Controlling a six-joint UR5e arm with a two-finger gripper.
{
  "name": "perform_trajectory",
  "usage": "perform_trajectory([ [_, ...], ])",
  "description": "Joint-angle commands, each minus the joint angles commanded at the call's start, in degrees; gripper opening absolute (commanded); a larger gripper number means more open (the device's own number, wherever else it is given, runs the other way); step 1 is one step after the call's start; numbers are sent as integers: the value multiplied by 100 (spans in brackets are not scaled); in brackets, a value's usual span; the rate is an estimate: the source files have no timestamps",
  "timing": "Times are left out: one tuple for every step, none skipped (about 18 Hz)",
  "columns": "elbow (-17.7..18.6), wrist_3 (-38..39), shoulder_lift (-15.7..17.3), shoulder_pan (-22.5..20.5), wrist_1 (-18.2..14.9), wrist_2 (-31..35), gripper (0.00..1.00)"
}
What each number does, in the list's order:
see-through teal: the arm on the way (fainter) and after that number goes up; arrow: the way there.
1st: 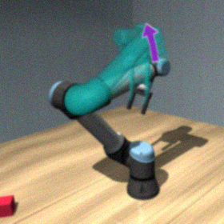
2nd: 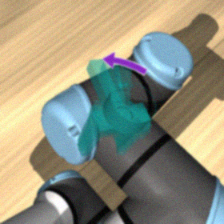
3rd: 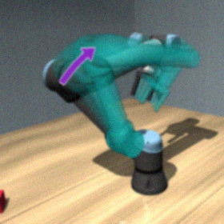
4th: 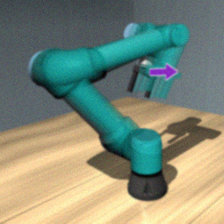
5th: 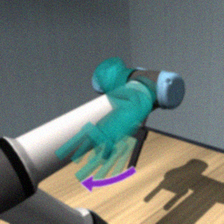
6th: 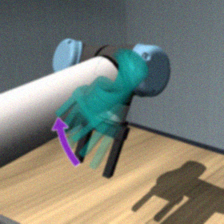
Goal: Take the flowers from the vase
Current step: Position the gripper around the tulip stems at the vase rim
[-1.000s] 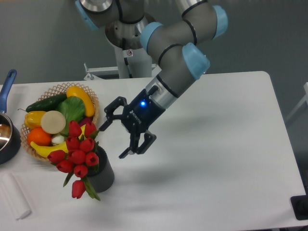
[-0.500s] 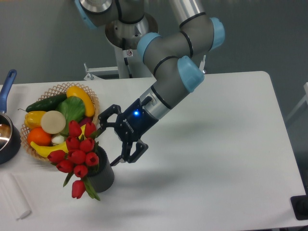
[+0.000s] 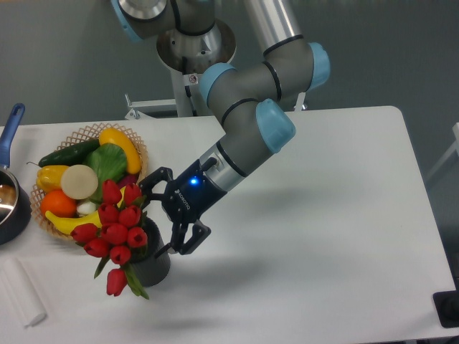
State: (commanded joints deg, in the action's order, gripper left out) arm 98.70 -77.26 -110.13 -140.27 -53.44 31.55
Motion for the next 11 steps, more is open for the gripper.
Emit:
perform_trajectory([
  [-9,9,0,0,0,9,100],
  [0,9,0,0,0,17,100],
  [0,0,0,0,9,35,100],
  [-9,0,-9,0,9,53,100],
  [-9,0,-26,0,9,61,100],
  [-9,0,-26,0,9,62,100],
  [-9,0,-18,9,9,53,100],
  [-9,0,-9,78,9,61,100],
  [-9,9,-9,123,9,70,100],
  [9,9,-9,140,9,70,100],
  [9,17,-9,158,9,70,100],
])
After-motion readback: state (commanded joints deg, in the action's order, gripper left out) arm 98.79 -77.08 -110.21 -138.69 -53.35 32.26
